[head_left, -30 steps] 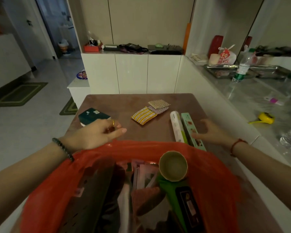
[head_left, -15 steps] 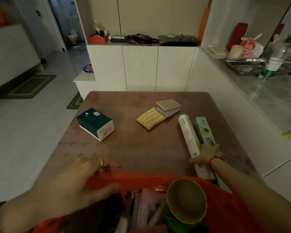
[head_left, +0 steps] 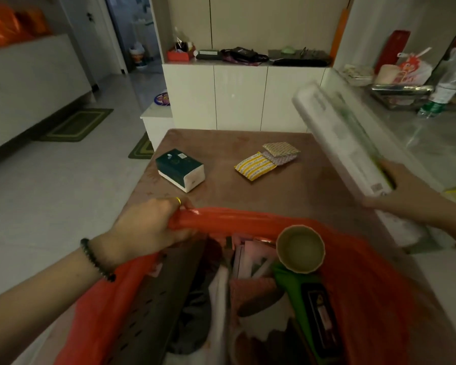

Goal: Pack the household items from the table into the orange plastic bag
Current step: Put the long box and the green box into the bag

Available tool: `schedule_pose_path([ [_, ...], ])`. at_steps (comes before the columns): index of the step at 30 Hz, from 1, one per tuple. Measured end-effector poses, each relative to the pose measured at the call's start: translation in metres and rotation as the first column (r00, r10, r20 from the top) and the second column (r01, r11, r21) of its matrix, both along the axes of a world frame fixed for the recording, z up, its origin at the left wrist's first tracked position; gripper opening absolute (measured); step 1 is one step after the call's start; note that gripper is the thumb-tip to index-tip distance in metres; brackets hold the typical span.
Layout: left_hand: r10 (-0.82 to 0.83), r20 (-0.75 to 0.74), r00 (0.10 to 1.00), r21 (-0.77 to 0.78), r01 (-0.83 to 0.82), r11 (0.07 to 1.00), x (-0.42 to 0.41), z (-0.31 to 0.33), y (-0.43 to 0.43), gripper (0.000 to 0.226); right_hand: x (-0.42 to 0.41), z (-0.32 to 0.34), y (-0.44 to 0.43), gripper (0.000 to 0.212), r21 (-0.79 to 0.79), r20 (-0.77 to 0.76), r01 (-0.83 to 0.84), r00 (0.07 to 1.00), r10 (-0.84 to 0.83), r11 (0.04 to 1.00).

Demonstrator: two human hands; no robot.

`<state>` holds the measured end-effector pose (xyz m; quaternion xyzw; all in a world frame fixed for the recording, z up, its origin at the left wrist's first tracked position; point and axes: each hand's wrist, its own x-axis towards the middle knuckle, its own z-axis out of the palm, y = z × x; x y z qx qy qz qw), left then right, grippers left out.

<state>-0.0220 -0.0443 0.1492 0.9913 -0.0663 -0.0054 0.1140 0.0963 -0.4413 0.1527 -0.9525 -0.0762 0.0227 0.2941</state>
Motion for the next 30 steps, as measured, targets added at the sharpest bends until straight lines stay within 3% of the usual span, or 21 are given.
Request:
schedule_pose_path([
  [3, 0.078, -0.003, 0.997, 0.000, -0.078, 0.997, -0.002, 0.004, 0.004, 0.028, -0.072, 0.051, 0.033, 0.080, 0.267, 0.047, -0.216, 0.976, 0.212, 0.939],
  [6, 0.117, -0.097, 0.988, -0.292, -0.140, 0.946, -0.001, 0.010, 0.011, 0.019, -0.124, 0.062, 0.062, 0.081, 0.304, 0.097, -0.415, 0.909, 0.405, 0.858],
  [10, 0.129, -0.189, 0.973, -0.675, -0.225, 0.702, 0.001, 0.019, 0.028, 0.019, -0.154, 0.029, 0.089, 0.094, 0.003, 0.023, -0.531, 0.847, 0.531, 0.847],
  [13, 0.102, -0.288, 0.952, -0.789, -0.296, 0.538, -0.001, 0.028, 0.036, 0.017, -0.165, -0.004, 0.098, 0.099, -0.341, -0.101, -0.556, 0.823, 0.558, 0.758],
  [16, 0.050, -0.337, 0.940, -0.765, -0.304, 0.568, -0.002, 0.033, 0.039, 0.022, -0.171, -0.024, 0.101, 0.099, -0.497, -0.154, -0.539, 0.826, 0.542, 0.680],
  [24, 0.055, -0.245, 0.968, -0.736, -0.223, 0.639, -0.004, 0.036, 0.037, 0.033, -0.164, -0.028, 0.162, 0.096, -0.427, -0.092, -0.544, 0.821, 0.564, 0.722],
  [27, 0.039, -0.188, 0.981, -0.727, -0.165, 0.666, -0.007, 0.038, 0.046, 0.023, -0.160, -0.019, 0.155, 0.078, -0.321, 0.081, -0.538, 0.804, 0.588, 0.780],
  [30, -0.002, -0.167, 0.986, -0.669, -0.112, 0.735, -0.014, 0.038, 0.052, 0.023, -0.147, -0.014, 0.123, 0.058, -0.191, 0.399, -0.256, 0.862, 0.313, 0.948],
])
